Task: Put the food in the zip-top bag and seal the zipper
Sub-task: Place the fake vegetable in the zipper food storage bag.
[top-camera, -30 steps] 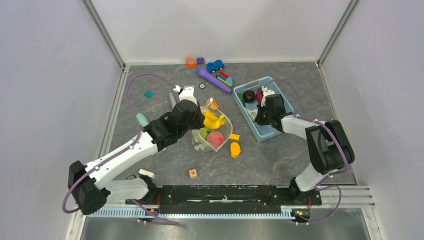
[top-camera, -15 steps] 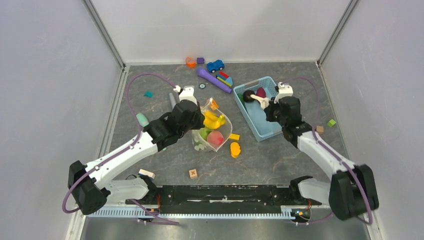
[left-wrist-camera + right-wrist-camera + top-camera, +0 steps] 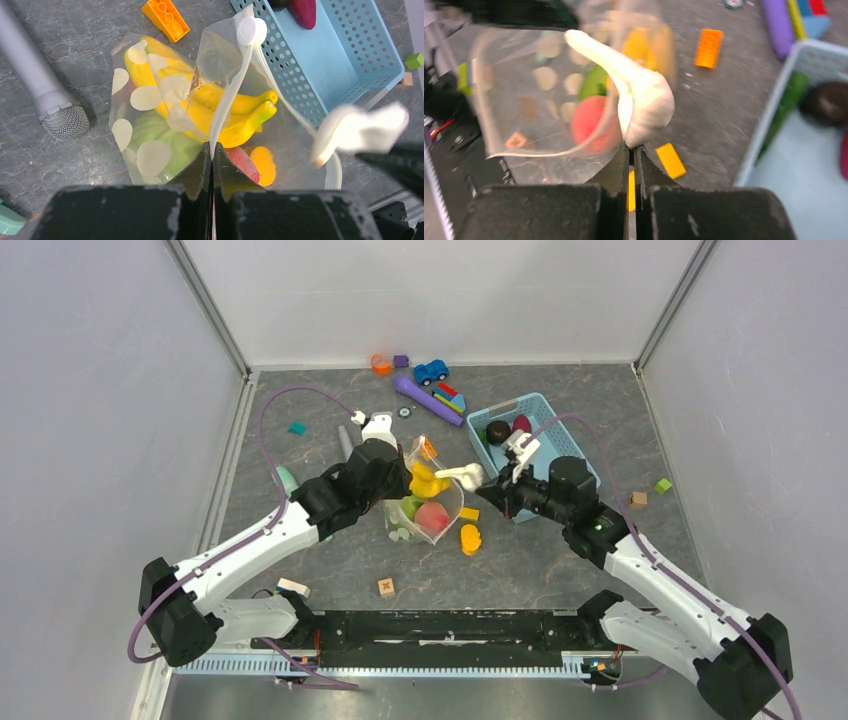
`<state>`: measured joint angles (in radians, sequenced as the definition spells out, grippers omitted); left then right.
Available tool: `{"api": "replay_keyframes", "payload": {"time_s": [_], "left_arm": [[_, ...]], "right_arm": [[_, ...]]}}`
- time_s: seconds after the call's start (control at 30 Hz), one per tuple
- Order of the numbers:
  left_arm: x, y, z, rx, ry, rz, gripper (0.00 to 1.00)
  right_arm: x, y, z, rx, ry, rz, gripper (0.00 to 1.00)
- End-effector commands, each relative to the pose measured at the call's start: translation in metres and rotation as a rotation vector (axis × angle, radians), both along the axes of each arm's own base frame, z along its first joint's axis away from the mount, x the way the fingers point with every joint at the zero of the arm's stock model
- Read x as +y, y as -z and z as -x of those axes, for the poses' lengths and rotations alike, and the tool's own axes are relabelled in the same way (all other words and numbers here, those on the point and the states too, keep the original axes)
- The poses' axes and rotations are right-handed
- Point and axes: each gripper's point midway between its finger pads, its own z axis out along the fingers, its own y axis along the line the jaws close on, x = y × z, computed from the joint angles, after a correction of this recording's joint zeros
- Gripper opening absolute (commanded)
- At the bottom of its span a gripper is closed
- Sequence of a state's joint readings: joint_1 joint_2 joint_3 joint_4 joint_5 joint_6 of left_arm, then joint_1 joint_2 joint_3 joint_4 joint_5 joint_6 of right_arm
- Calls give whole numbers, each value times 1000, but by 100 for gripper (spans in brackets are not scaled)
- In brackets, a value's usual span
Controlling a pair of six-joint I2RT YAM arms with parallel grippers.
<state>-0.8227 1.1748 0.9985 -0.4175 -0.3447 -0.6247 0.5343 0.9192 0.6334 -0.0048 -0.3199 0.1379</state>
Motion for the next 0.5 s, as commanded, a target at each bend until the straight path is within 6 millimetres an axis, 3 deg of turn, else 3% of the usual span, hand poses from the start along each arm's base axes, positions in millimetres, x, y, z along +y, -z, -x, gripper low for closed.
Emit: {"api": "replay_keyframes", "payload": {"time_s": [0.0, 0.13, 0.3, 0.37, 0.47], "left_arm": [[-12, -22, -6, -28, 15, 67, 5], [-15, -26, -4, -26, 36, 79, 5], [-17, -27, -3, -23, 45, 89, 5], [-18, -29, -1, -21, 55, 97, 5], [-18, -33, 2, -25, 59, 109, 5]], "right_arm": [[31, -39, 27, -137, -195, 23, 0], [46, -51, 39, -200, -263, 17, 0], [69, -45, 52, -216, -352, 62, 0], [72, -42, 50, -209, -326, 99, 0], [59, -30, 29, -185, -165, 202, 0]]}}
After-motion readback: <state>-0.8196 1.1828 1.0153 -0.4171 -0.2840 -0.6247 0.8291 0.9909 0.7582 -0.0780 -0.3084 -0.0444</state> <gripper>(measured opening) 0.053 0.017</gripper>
